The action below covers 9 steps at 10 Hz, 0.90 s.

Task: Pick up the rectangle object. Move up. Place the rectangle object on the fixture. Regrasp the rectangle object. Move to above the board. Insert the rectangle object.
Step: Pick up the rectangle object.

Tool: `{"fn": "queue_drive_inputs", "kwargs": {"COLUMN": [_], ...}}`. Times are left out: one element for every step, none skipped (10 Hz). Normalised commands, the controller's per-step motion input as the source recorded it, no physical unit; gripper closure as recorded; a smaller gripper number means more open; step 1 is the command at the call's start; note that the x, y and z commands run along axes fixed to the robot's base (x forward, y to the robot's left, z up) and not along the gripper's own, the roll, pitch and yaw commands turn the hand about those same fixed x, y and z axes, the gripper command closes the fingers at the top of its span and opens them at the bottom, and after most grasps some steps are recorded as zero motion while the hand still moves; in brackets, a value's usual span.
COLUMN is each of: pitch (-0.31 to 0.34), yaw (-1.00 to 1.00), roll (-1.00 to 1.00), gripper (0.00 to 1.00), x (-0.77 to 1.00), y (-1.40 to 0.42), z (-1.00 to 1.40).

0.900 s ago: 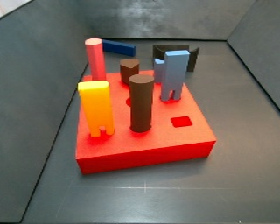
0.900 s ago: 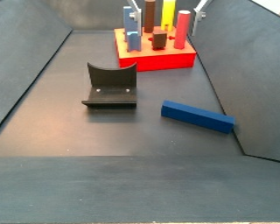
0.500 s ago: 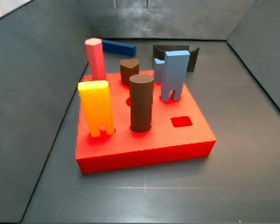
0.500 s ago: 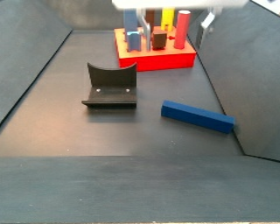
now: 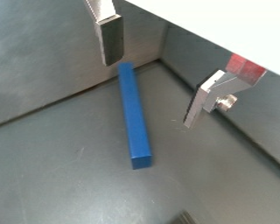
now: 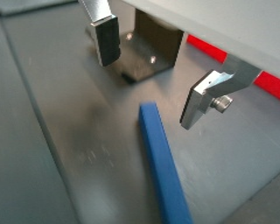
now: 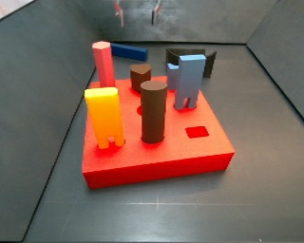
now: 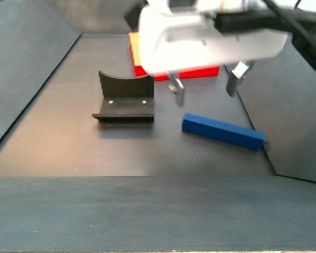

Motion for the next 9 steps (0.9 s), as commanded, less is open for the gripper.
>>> {"fn": "queue_drive_inputs", "kwargs": {"pitch": [0.000,0.000,0.000,0.024,0.074,0.029,0.011,0.019,0.000], "yaw": [0.81,0.79,0.75,0.55,0.37,0.06,0.00,-0.01,0.00], "roll": [0.06,0.10,0.07,0.13,0.02,-0.19,-0.24,-0.20,-0.02], "gripper": [0.00,0.00,0.00,0.00,0.00,0.00,0.00,0.00,0.00], "x": [-0.28,-0.33,-0.49,-0.43,-0.15,0.00,0.01,0.08,0.00], "y": [-0.11,-0.12,-0.02,0.00,0.00,0.00,0.00,0.01,0.00], "z": [-0.95,-1.00,-1.00,-0.91,-0.86,-0.76,-0.59,-0.37,-0.01]}}
